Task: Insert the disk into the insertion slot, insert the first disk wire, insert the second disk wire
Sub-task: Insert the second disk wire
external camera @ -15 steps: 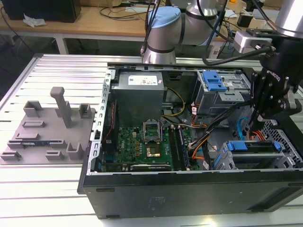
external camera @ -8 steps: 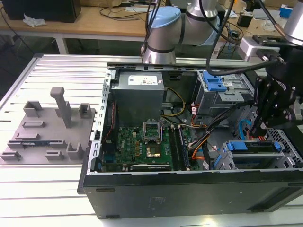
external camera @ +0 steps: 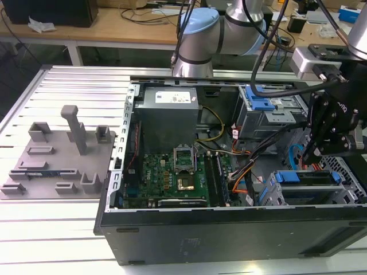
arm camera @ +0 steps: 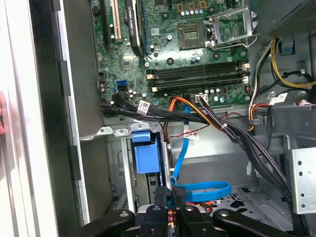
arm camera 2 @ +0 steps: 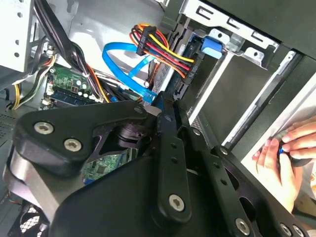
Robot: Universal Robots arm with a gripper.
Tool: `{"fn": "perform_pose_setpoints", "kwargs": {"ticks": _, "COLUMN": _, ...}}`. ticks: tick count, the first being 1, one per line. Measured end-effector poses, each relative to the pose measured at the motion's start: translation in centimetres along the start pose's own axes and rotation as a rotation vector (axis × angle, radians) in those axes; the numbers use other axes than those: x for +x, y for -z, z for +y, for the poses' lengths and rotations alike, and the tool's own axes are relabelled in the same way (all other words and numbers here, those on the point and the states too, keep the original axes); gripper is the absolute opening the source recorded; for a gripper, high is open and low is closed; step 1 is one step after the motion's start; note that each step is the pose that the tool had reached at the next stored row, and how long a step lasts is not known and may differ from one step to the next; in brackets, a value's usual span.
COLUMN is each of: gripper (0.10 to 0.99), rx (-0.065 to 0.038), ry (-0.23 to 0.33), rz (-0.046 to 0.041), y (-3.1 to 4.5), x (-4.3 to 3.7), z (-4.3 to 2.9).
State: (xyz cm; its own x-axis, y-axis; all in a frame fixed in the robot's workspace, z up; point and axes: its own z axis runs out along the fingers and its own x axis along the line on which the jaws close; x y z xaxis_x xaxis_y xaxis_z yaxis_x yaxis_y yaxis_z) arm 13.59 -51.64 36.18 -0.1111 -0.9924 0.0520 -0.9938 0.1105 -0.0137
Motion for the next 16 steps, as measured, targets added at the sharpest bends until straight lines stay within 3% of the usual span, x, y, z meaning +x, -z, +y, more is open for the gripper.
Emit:
{"fn": "perform_pose_setpoints", "kwargs": {"ticks": 6, "gripper": 0.161, "rx": -0.003, "ry": 0.012, "rz": -0.0003, "y": -0.17, "x": 0.59, "z": -0.50}}
{"fn": "perform_pose_setpoints", "kwargs": {"ticks": 16, "gripper": 0.161, "rx": -0.003, "ry": 0.019, "rz": 0.0001, "y": -0.61, "x": 0.76, "z": -0.79}}
